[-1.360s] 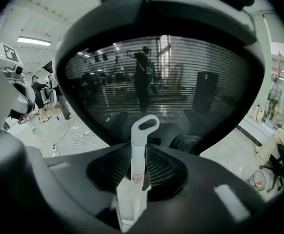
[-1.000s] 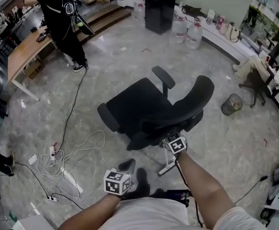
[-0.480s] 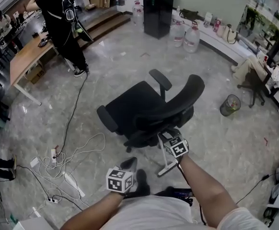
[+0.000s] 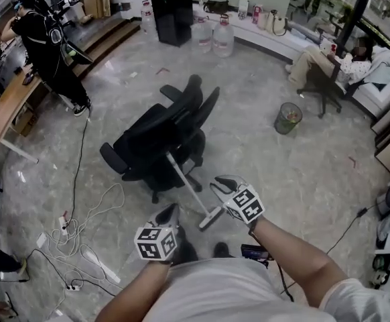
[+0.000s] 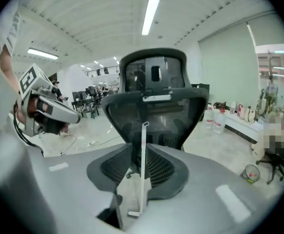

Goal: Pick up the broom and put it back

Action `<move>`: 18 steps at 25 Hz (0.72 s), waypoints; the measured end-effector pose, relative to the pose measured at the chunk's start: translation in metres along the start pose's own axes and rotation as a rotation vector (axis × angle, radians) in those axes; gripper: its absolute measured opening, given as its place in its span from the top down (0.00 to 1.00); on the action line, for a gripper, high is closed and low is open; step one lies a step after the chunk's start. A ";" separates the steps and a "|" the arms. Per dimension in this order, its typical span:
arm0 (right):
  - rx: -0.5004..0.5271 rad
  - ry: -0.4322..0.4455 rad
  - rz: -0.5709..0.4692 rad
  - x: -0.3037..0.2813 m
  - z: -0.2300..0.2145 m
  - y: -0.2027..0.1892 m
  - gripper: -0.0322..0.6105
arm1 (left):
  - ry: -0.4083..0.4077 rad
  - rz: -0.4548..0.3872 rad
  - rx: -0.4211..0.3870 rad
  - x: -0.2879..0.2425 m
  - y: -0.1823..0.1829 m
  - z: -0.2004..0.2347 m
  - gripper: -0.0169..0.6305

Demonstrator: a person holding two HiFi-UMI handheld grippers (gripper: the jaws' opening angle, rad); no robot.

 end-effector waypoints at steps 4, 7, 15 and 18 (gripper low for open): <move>-0.028 0.016 -0.090 0.081 0.015 0.017 0.86 | -0.018 -0.055 -0.050 0.005 0.016 -0.052 0.96; -0.038 0.050 -0.172 0.125 0.033 0.041 0.90 | -0.027 -0.115 -0.079 0.014 0.037 -0.078 0.96; -0.034 0.141 -0.308 0.188 0.078 0.112 0.95 | -0.022 -0.292 -0.115 0.054 0.110 -0.128 0.96; -0.026 0.163 -0.325 0.200 0.090 0.122 0.95 | -0.017 -0.334 -0.138 0.067 0.130 -0.143 0.96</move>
Point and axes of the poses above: the fingertips, and each gripper's own axes: x backward along the fingers, z to its left, y out of its top, the point moved 9 cm from there along x, backward along the fingers, and after that the axes turned 12 degrees about -x, right-handed, at the moved point
